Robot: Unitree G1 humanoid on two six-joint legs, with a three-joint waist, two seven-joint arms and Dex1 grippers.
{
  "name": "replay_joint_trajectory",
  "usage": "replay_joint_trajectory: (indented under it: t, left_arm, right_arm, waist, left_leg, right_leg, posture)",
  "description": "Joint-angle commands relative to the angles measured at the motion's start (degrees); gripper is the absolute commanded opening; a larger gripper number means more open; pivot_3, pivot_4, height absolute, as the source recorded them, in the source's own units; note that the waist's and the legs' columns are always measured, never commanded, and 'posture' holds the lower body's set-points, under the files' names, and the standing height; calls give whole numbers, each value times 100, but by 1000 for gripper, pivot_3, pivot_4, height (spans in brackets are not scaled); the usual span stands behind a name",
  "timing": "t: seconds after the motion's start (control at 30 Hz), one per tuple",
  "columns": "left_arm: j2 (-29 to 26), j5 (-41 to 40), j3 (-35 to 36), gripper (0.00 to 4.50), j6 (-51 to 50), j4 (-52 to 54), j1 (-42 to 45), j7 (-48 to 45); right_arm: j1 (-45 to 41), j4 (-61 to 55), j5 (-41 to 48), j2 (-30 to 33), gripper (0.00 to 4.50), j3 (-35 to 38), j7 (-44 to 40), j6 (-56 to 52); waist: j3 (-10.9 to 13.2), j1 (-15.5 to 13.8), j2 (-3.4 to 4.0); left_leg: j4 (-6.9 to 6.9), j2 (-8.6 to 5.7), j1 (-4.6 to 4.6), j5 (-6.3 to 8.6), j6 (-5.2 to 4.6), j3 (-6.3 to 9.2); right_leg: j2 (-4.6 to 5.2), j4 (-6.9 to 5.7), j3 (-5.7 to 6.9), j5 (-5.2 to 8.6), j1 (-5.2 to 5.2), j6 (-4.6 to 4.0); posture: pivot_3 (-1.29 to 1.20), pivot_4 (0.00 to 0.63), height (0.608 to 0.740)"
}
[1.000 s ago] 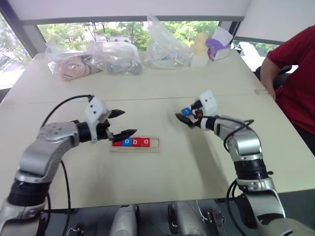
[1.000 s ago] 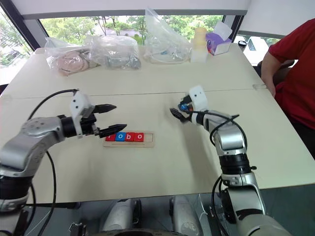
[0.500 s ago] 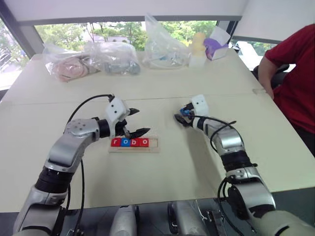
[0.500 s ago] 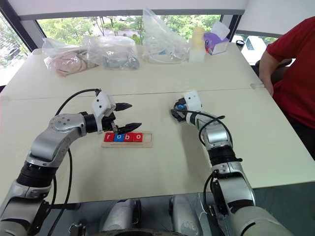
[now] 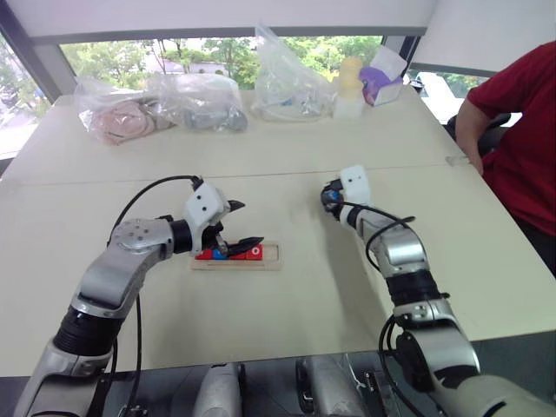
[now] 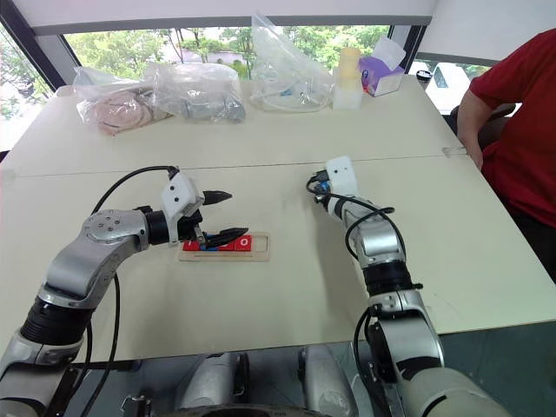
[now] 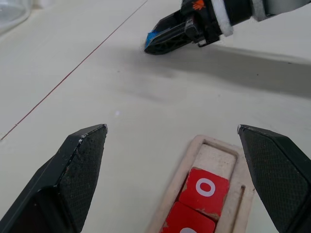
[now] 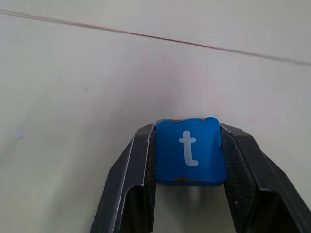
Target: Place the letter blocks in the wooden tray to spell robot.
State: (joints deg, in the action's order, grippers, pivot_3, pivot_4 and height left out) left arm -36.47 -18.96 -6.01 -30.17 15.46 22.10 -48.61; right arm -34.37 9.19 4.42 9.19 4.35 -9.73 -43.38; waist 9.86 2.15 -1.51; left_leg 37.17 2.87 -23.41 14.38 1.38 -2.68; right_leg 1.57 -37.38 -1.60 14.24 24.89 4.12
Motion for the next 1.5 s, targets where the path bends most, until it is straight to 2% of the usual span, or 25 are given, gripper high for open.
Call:
replay_joint_trajectory:
  t: [0.03, 0.2, 0.4, 0.47, 0.53, 0.6, 0.63, 0.7, 0.73, 0.77, 0.83, 0.9, 0.97, 1.07, 1.13, 1.27, 1.5]
  left_arm:
    - [-104, 33, -59, 4500, 8, 224, 87, -122]
    - [-76, 278, -353, 4500, 219, -7, 218, -269]
    - [47, 421, -488, 4500, 446, -383, 339, -387]
    - [64, 473, -511, 4500, 518, -463, 364, -433]
    - [77, 515, -516, 4500, 565, -509, 379, -449]
    - [89, 513, -479, 4500, 552, -491, 384, -424]
    - [110, 472, -429, 4500, 515, -462, 387, -400]
    - [164, 363, -295, 4500, 429, -410, 403, -322]
    - [156, 332, -245, 4500, 410, -406, 402, -312]
    - [109, 321, -214, 4500, 419, -404, 371, -350]
    - [-31, 82, -84, 4500, 278, -308, 281, -606]
    - [-154, -359, 91, 4500, 10, -104, 236, -894]
    - [-257, -692, 282, 4500, -220, 80, 226, -1026]
    - [-829, -989, 687, 4500, -542, 266, 31, -1339]
    - [-1160, -1231, 880, 4500, -690, 401, -164, -1568]
    - [-1735, -1577, 1217, 4500, -1139, 630, -426, -1734]
    - [-1814, -1257, 1060, 4500, -990, 582, -841, -1411]
  right_arm:
    - [508, -1890, 272, -369, 1254, 301, 472, -1634]
    - [1186, -3566, 239, -766, 1254, 11, 816, -2811]
    - [1494, -3698, 198, -683, 1254, -249, 819, -2973]
    - [1506, -3614, 232, -715, 2328, -226, 809, -3074]
    - [1488, -3567, 220, -656, 3180, -246, 807, -3188]
    - [1437, -3580, 195, -527, 4284, -216, 800, -3200]
    - [1383, -3571, 234, -490, 4448, -76, 769, -3159]
    - [1174, -3465, 548, -378, 4448, 439, 449, -2782]
    - [1055, -3357, 715, -29, 4448, 555, 5, -2355]
    - [933, -3229, 991, 399, 4448, 657, -624, -2086]
    - [814, -3001, 1744, 1485, 4448, 723, -2404, -1587]
    - [980, -2801, 2032, 2351, 4448, 484, -3837, -793]
    - [1112, -2329, 2063, 2953, 4448, 235, -4792, -169]
    - [1132, -1112, 1288, 3753, 4448, -520, -6068, 1743]
    - [1003, -606, 1026, 3855, 4448, -813, -6335, 2492]
    - [416, 829, 707, 3477, 4448, -1137, -6596, 3557]
    - [-415, 2638, 116, 2925, 4448, -1603, -6903, 4937]
  waist:
    - [0, 8, 1]
    - [0, 28, 1]
    - [-1, 26, 0]
    - [-1, 26, 0]
    - [-1, 26, 0]
    - [-1, 24, -1]
    - [-1, 9, -1]
    - [-1, -14, -1]
    - [-1, -17, -1]
    - [2, -18, 2]
    - [4, -10, 3]
    - [3, -3, -1]
    - [1, 7, -5]
    - [4, 53, -4]
    - [8, 70, 4]
    - [16, 82, 3]
    - [24, -7, -1]
  left_leg:
    - [-2, 0, 0, 0, 0, 0]
    - [0, -1, 4, 0, 0, 1]
    - [2, -2, 4, 0, 0, 1]
    - [2, -2, 4, 0, 0, 1]
    - [2, -2, 4, 0, 0, 1]
    - [2, -2, 4, 0, 0, 1]
    - [3, -2, 3, 0, 0, 1]
    - [5, -4, 2, 0, 0, 2]
    - [5, -4, 0, 0, 0, 1]
    - [8, -5, -1, 0, 0, 1]
    - [8, -10, -4, 0, 0, -5]
    - [1, -10, -4, 2, -3, -4]
    - [-3, -3, 5, 10, -18, 9]
    - [-7, 3, 11, 14, -24, 15]
    - [-6, 2, 14, 14, -24, 6]
    - [7, 3, 15, 13, -23, 2]
    - [10, -2, 11, 11, -18, 1]
  right_leg:
    - [0, -1, 0, 0, 1, 0]
    - [-3, -3, 2, 1, 1, -2]
    - [-3, 1, 2, 5, 0, -7]
    - [-3, 3, 2, 4, -1, -5]
    - [-4, 4, 2, 3, -1, -3]
    - [-4, 4, 3, 3, -2, -3]
    - [-3, 4, 3, 3, -2, -3]
    - [-1, 8, 3, 3, -4, -4]
    - [-1, 11, 3, 3, -4, -4]
    - [0, 14, 3, 3, -5, -4]
    - [5, 24, 0, 3, -6, -4]
    - [4, 32, 0, 3, -6, 1]
    - [-8, 32, 10, 8, -19, 8]
    - [-16, 30, 13, 13, -21, 2]
    - [-16, 25, 6, 13, -17, 1]
    - [-14, 20, 5, 12, -16, -3]
    - [-3, 22, 6, 20, -21, -17]
  posture:
    - [0, 150, 738]
    - [0, 150, 738]
    - [0, 150, 738]
    - [0, 150, 738]
    - [0, 150, 738]
    - [0, 150, 738]
    - [0, 150, 738]
    - [0, 150, 738]
    - [0, 150, 738]
    - [0, 150, 738]
    - [0, 150, 738]
    - [0, 150, 738]
    - [0, 150, 738]
    - [0, 150, 738]
    - [0, 150, 738]
    - [0, 150, 738]
    - [0, 150, 738]
